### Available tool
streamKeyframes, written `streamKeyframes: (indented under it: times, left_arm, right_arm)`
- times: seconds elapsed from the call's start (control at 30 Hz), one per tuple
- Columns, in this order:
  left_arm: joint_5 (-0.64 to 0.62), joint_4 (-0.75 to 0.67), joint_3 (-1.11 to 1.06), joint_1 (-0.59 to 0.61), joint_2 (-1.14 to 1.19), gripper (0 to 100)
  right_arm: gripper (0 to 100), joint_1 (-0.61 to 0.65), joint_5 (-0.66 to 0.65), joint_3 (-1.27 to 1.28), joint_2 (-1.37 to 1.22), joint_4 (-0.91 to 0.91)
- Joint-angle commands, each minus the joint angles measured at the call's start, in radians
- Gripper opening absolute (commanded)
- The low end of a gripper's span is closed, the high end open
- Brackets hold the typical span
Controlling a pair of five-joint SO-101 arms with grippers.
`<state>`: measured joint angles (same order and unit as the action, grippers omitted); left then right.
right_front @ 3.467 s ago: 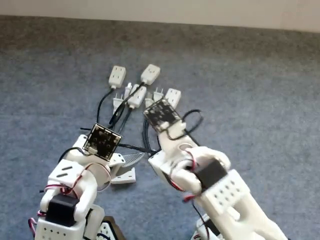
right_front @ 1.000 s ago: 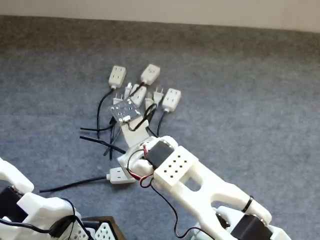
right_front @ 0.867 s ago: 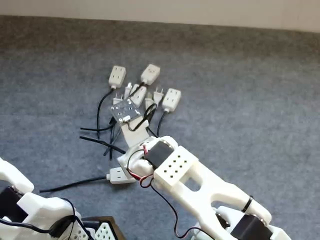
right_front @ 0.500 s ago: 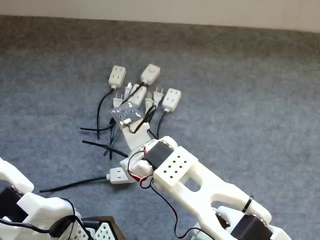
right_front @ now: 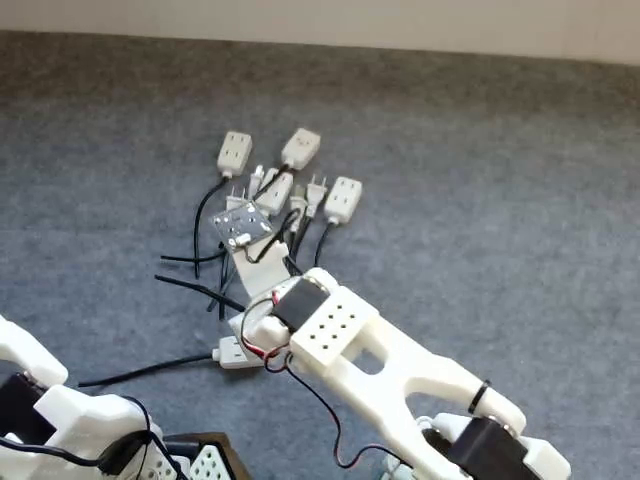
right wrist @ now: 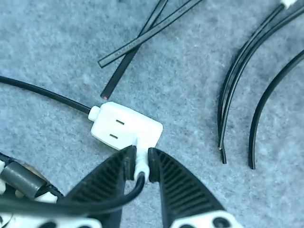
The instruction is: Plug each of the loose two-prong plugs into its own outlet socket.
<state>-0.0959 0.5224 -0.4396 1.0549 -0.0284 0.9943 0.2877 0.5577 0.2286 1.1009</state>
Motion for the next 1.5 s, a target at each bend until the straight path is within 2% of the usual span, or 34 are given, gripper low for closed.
streamKeyframes:
  times: [0.0,0.33,0.83,1.1,1.47]
  left_arm:
    - [0.0,-0.015,0.044,0.005,-0.004,41]
    - [0.0,-0.015,0.044,0.005,-0.01,41]
    - [0.0,-0.015,0.044,0.004,-0.012,41]
    - [0.0,-0.012,0.077,0.004,-0.005,41]
    - [0.0,-0.011,0.076,-0.001,-0.01,41]
  right_arm:
    - [0.6,0.022,0.012,-0.035,-0.054,0.012]
    - [0.6,-0.041,0.008,-0.033,-0.162,0.012]
    - [0.5,-0.036,0.008,-0.005,-0.222,0.013]
    - [0.5,0.068,-0.055,0.096,-0.166,-0.048]
    - [0.5,0.102,-0.089,0.094,-0.205,-0.048]
